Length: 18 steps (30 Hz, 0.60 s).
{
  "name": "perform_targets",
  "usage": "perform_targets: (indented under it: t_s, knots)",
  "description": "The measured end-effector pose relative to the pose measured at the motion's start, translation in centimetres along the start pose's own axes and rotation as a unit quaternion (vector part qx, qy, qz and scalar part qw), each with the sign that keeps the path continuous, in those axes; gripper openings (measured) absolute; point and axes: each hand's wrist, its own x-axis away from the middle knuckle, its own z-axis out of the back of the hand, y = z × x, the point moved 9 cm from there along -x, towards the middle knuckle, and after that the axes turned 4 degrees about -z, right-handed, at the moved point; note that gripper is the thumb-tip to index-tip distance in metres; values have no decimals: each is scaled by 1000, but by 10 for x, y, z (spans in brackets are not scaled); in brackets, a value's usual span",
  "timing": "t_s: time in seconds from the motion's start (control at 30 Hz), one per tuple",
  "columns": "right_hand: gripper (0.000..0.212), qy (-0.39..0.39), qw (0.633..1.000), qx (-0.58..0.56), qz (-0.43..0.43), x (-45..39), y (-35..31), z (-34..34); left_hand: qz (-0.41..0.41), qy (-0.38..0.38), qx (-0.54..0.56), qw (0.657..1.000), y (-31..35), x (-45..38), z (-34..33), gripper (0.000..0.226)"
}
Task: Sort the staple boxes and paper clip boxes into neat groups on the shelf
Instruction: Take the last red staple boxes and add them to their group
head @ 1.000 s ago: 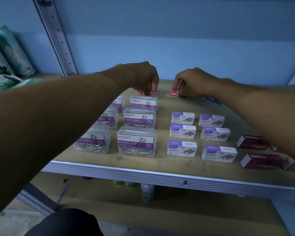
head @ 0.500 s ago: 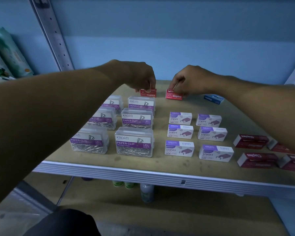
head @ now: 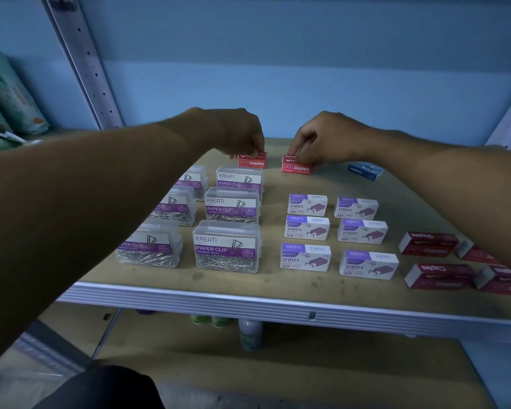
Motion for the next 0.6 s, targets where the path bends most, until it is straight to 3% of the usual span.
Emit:
perform_targets:
  t_s: [0.33, 0.6]
  knots:
    - [20, 31, 999, -15, -5, 12, 2, 8, 4, 42, -29, 999, 21, 2, 6, 27]
    - [26, 76, 997, 8, -5, 60, 16, 52, -23, 74, -4, 997, 60, 0, 41, 24]
